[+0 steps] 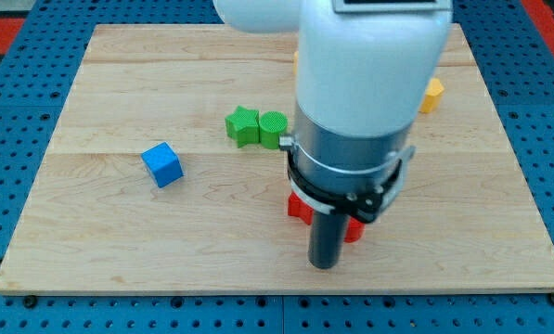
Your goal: Adjust the red circle close to red star
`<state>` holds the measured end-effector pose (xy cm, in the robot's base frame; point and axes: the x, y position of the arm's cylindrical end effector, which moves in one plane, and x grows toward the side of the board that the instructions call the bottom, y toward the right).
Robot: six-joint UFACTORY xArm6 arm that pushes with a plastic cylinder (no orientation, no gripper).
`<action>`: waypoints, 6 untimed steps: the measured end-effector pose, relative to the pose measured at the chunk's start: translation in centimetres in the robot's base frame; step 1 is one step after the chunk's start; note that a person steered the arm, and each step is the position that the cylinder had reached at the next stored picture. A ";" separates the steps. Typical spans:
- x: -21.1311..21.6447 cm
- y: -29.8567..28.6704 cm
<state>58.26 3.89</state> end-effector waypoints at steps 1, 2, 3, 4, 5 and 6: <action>-2.0 -0.3; -1.7 -0.3; 0.0 0.8; -0.5 2.3; -1.6 2.7; -1.9 2.9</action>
<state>56.36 6.79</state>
